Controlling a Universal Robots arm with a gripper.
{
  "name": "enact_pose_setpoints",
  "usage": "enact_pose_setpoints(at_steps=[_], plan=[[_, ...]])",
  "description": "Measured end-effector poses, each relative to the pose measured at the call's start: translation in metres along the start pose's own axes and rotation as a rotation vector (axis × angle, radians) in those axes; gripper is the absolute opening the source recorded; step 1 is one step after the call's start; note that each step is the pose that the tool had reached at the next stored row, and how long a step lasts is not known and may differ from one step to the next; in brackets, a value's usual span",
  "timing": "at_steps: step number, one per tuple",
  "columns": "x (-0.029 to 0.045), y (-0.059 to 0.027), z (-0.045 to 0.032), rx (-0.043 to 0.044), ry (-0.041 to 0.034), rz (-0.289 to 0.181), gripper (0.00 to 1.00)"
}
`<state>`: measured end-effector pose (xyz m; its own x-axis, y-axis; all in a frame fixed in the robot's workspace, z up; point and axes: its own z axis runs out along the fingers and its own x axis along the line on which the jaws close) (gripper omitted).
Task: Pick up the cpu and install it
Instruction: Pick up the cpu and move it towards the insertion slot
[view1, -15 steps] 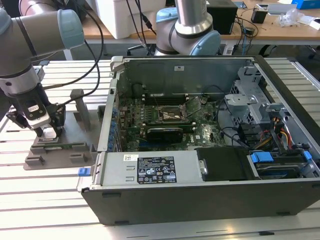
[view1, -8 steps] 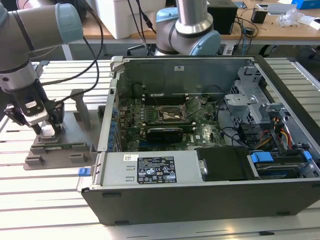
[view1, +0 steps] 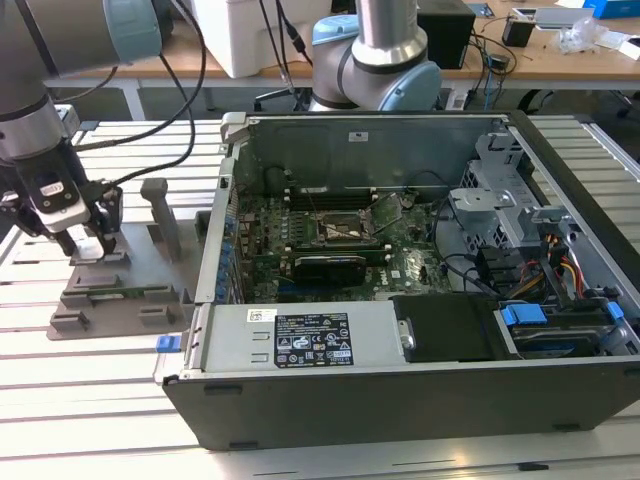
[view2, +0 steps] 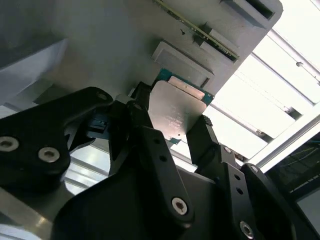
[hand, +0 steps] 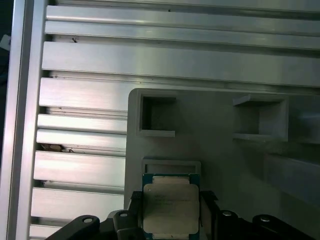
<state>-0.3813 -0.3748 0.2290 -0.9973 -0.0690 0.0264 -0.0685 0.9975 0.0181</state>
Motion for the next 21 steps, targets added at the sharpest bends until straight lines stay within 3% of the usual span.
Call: enact_pose_setpoints(at_steps=[21], plan=[[0.0008,0.0006,-0.0277,-0.0002,0.0,0.0,0.54]])
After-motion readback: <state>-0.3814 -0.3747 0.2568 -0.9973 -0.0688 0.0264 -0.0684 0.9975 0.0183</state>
